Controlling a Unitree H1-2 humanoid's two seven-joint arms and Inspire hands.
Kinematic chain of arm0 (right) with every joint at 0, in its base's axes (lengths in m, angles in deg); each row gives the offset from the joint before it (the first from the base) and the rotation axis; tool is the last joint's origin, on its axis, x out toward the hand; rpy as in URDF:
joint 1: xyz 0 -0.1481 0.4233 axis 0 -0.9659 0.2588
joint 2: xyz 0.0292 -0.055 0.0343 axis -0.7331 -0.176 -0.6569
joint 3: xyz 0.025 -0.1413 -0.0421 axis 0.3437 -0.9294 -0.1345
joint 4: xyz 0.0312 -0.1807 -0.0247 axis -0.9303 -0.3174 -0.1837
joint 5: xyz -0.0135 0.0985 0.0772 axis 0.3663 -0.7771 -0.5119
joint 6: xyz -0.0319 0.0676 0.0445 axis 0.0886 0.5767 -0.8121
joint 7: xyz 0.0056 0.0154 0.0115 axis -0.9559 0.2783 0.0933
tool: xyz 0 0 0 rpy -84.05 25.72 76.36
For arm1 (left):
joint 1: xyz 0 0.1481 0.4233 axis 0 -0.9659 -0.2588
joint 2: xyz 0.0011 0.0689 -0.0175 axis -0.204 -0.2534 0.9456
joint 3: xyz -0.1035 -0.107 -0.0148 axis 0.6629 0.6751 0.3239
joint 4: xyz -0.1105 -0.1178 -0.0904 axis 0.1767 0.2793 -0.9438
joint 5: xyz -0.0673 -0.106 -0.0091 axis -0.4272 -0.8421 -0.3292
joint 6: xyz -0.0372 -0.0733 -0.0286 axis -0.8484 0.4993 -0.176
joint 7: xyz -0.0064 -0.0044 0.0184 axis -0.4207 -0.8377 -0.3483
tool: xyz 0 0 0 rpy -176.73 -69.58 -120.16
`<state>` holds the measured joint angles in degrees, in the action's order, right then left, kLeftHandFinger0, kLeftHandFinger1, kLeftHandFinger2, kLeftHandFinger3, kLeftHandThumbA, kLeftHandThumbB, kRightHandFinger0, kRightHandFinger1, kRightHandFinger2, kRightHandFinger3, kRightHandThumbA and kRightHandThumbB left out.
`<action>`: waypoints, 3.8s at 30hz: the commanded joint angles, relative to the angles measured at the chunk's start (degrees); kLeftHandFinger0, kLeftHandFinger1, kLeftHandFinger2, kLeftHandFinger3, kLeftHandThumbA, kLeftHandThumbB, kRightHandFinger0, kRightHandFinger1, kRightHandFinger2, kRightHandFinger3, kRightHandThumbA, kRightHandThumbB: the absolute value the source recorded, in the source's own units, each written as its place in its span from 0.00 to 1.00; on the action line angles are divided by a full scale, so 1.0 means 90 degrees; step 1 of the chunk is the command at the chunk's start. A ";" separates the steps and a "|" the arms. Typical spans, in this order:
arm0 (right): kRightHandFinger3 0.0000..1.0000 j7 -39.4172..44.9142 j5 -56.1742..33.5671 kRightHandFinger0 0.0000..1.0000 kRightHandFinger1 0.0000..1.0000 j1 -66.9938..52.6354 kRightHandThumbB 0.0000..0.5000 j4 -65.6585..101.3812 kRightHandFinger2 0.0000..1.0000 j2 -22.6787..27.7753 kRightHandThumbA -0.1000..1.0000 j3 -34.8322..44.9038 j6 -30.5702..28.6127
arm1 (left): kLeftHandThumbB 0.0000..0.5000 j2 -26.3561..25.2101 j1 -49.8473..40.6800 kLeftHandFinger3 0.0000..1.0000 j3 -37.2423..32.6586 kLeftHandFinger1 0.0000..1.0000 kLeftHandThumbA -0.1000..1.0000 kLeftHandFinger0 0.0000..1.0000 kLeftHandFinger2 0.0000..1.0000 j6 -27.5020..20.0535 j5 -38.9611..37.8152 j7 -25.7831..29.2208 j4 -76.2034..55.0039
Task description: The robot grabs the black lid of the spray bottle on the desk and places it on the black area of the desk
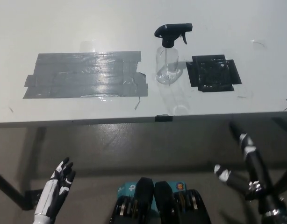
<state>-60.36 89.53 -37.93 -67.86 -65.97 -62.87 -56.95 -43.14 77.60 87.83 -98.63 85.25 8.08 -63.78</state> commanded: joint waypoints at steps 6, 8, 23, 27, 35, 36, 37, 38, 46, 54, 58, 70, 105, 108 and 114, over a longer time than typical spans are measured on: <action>1.00 0.0398 0.0106 1.00 1.00 0.1953 0.74 0.1894 1.00 0.0556 0.73 0.0325 0.1552 | 0.28 0.0196 0.0164 1.00 -0.0111 1.00 0.88 1.00 1.00 -0.0238 0.0300 0.0124 -0.0332; 1.00 0.0623 0.0215 1.00 1.00 0.2508 0.69 0.1803 1.00 0.0744 0.75 0.0203 0.1910 | 0.28 0.0189 0.0096 1.00 -0.0117 1.00 0.87 1.00 1.00 -0.0263 0.0341 0.0132 -0.0171; 1.00 0.2987 0.0234 1.00 1.00 0.7040 0.90 -0.2701 1.00 0.1299 0.78 -0.1306 0.3855 | 0.32 0.0097 -0.0036 1.00 -0.0113 1.00 0.86 1.00 1.00 -0.0281 0.0410 0.0057 -0.0035; 1.00 0.3198 0.0833 1.00 1.00 0.7876 0.99 -0.3799 1.00 0.1181 0.93 -0.1962 0.3891 | 0.30 0.0050 -0.0027 1.00 -0.0171 1.00 0.86 1.00 1.00 -0.0303 0.0530 0.0042 -0.0052; 1.00 0.3364 0.1366 1.00 1.00 0.9166 0.94 -0.5874 1.00 0.0778 0.95 -0.2890 0.3533 | 0.34 -0.0018 0.0082 1.00 -0.0234 1.00 0.86 1.00 1.00 -0.0435 0.0771 0.0091 0.0003; 1.00 0.3299 0.1516 1.00 1.00 0.9377 0.92 -0.6346 1.00 0.0676 0.96 -0.3076 0.3283 | 0.33 -0.0036 0.0088 1.00 -0.0253 1.00 0.87 1.00 1.00 -0.0442 0.0834 0.0103 0.0000; 1.00 0.3269 0.1516 1.00 1.00 0.9495 0.91 -0.6602 1.00 0.0610 0.92 -0.3109 0.3284 | 0.33 -0.0053 0.0107 1.00 -0.0255 1.00 0.87 1.00 1.00 -0.0432 0.0850 0.0095 -0.0006; 1.00 0.3260 0.1477 1.00 1.00 0.9582 0.92 -0.6790 1.00 0.0551 0.90 -0.3121 0.3349 | 0.33 -0.0066 0.0106 1.00 -0.0265 1.00 0.88 1.00 1.00 -0.0421 0.0869 0.0088 -0.0016; 1.00 0.3383 0.1709 1.00 1.00 0.9986 0.90 -0.7751 1.00 0.0379 0.93 -0.3592 0.2798 | 0.35 -0.0135 0.0156 1.00 -0.0387 1.00 0.89 1.00 1.00 -0.0658 0.1054 0.0143 0.0097; 1.00 0.3383 0.1952 1.00 1.00 1.0110 0.86 -0.8230 1.00 0.0197 0.98 -0.3791 0.2710 | 0.34 -0.0238 0.0197 1.00 -0.0538 0.97 0.72 0.91 1.00 -0.0616 0.1172 0.0038 0.0114; 1.00 0.3295 0.2034 1.00 1.00 1.0104 0.87 -0.8288 1.00 0.0106 1.00 -0.3746 0.2764 | 0.28 -0.0281 0.0232 1.00 -0.0592 0.88 0.47 0.80 0.94 -0.0510 0.1248 0.0020 0.0052; 1.00 0.3302 0.2171 1.00 1.00 0.9992 0.76 -0.8615 1.00 0.0014 1.00 -0.3665 0.2249 | 0.30 -0.0345 0.0260 1.00 -0.0661 0.73 0.31 0.65 0.81 -0.0442 0.1392 0.0018 -0.0020; 1.00 0.2655 0.1902 1.00 1.00 0.9525 0.87 -0.8917 1.00 -0.0218 0.66 -0.2604 0.2755 | 0.32 -0.0331 0.0381 0.99 -0.0604 0.69 0.29 0.62 0.80 -0.0423 0.1468 0.0044 -0.0102; 1.00 0.3081 0.2072 1.00 1.00 0.9539 0.74 -0.8975 1.00 -0.0221 0.76 -0.2745 0.2837 | 0.33 -0.0349 0.0406 0.99 -0.0602 0.68 0.28 0.61 0.79 -0.0480 0.1506 0.0077 -0.0084; 1.00 0.2877 0.2022 1.00 1.00 0.9415 0.54 -0.8947 1.00 -0.0205 0.46 -0.2674 0.2798 | 0.33 -0.0369 0.0466 0.99 -0.0598 0.69 0.30 0.63 0.80 -0.0394 0.1499 0.0027 -0.0130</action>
<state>-34.39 107.82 44.56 -148.74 -68.39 -87.64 -32.39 -45.43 80.84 82.04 -101.57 98.48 8.11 -63.31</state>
